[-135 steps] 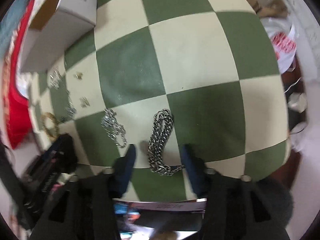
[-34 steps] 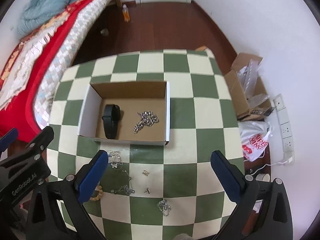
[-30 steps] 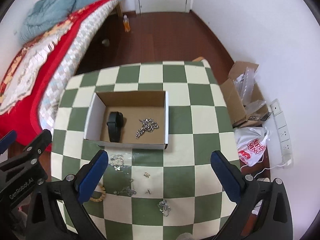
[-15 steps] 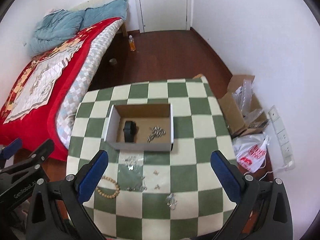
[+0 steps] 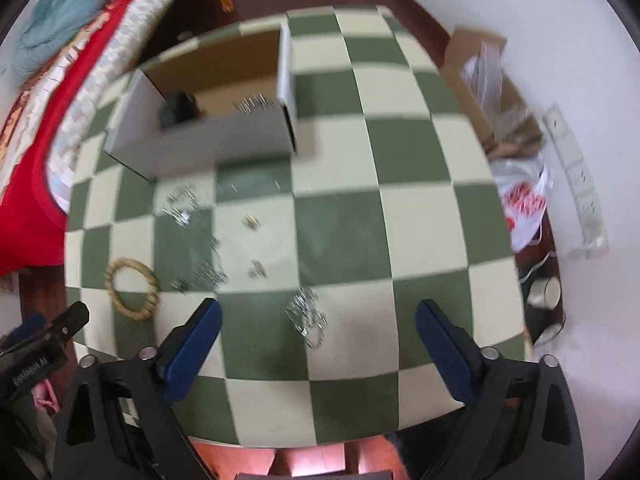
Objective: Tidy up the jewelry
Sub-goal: 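Lift both tools out of the box toward the remaining jewelry, then grasp the wooden bead bracelet with the left tool while the right tool grasps a silver chain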
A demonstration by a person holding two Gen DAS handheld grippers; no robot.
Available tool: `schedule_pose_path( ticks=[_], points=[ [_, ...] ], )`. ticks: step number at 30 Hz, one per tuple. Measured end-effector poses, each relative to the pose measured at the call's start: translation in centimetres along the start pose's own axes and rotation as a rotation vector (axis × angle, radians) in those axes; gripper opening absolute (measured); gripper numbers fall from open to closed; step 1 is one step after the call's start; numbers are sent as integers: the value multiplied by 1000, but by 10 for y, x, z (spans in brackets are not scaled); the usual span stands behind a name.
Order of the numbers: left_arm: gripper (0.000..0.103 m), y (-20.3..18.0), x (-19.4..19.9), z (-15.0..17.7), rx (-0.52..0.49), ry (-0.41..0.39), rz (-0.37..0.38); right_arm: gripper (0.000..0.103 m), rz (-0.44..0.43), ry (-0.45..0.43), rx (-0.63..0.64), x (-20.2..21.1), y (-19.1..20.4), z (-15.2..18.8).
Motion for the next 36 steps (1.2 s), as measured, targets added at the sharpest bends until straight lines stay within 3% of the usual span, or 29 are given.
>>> schedule_pose_path(
  ticks=[5, 9, 10, 14, 16, 19, 25, 28, 30, 32, 36],
  points=[
    [100, 2, -29, -5, 49, 29, 9, 83, 13, 43, -50, -25, -18, 9],
    [78, -2, -41, -5, 23, 31, 6, 79, -1, 62, -62, -38, -23, 16],
    [67, -3, -43, -5, 10, 34, 0, 78, -6, 65, -62, -41, -23, 17],
    [55, -8, -45, 0, -41, 5, -11, 74, -23, 67, -49, -50, -15, 23],
    [33, -9, -43, 1, -53, -6, -12, 73, -18, 69, -40, -55, -10, 24],
    [11, -11, -44, 0, -69, -7, -15, 70, -6, 75, -26, -63, -3, 27],
    [7, -12, -45, 7, -110, -26, -51, 66, 56, 36, 19, -64, 11, 30],
    [7, -12, -40, 12, -134, -55, -73, 48, 54, 12, 33, -61, 16, 32],
    [7, -15, -33, 18, -148, -74, -82, 14, 57, 1, 45, -59, 19, 33],
    [7, -22, -25, 25, -164, -92, -78, 8, 59, -1, 54, -59, 20, 33],
    [7, -26, -9, 28, -190, -122, -59, 7, 30, -5, 51, -56, 17, 32]
  ],
)
Point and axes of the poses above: each gripper's, at about its wrist camera, not at the fingertips, and x roughly against the way its jaws point, y to its left, z to its underside, the point moved 4 cm from there along -x, roughly the way its jaws point, and after that the axes turned 6 degrees about -x, right-handed, at the moved point
